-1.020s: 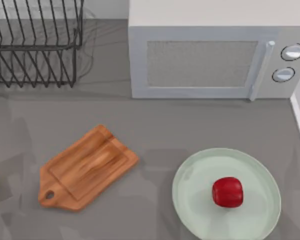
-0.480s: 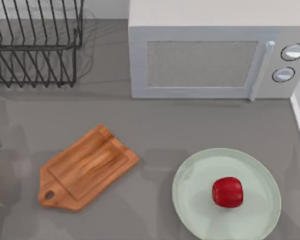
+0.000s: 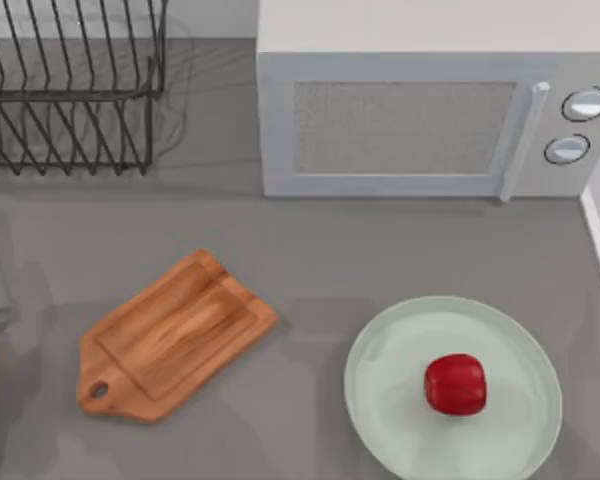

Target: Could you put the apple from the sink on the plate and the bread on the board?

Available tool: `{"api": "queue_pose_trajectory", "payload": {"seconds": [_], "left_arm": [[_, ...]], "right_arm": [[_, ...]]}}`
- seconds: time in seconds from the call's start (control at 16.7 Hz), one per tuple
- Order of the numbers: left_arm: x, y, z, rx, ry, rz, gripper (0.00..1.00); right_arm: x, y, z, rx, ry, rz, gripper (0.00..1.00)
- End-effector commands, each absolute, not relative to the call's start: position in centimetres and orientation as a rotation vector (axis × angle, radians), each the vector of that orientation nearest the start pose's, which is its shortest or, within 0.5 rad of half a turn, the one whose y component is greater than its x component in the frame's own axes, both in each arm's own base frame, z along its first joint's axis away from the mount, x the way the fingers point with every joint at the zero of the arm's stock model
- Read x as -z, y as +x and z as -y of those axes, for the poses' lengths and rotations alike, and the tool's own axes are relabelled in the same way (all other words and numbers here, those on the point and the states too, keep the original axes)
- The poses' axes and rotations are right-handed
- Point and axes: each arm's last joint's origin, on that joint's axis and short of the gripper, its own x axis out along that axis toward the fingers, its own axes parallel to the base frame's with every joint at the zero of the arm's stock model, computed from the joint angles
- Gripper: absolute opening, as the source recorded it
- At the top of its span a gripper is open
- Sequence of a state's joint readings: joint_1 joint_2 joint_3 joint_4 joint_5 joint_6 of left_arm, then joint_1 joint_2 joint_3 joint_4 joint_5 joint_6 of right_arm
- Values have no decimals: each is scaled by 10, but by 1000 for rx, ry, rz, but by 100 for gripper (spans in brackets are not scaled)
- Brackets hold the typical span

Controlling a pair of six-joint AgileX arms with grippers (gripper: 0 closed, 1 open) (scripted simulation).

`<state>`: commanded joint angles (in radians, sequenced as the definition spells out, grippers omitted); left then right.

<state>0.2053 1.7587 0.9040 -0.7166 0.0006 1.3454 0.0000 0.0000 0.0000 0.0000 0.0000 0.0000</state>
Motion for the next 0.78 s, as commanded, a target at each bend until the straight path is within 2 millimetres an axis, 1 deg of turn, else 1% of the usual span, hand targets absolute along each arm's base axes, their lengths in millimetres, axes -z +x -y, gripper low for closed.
{"api": "queue_pose_trajectory", "payload": {"seconds": [0.72, 0.78], "left_arm": [[-114, 275, -58, 885, 884, -1384, 2], [-114, 275, -58, 885, 884, -1384, 0]], "right_arm": [[-160, 106, 1, 0, 0, 0, 100], [-160, 106, 1, 0, 0, 0, 100]]}}
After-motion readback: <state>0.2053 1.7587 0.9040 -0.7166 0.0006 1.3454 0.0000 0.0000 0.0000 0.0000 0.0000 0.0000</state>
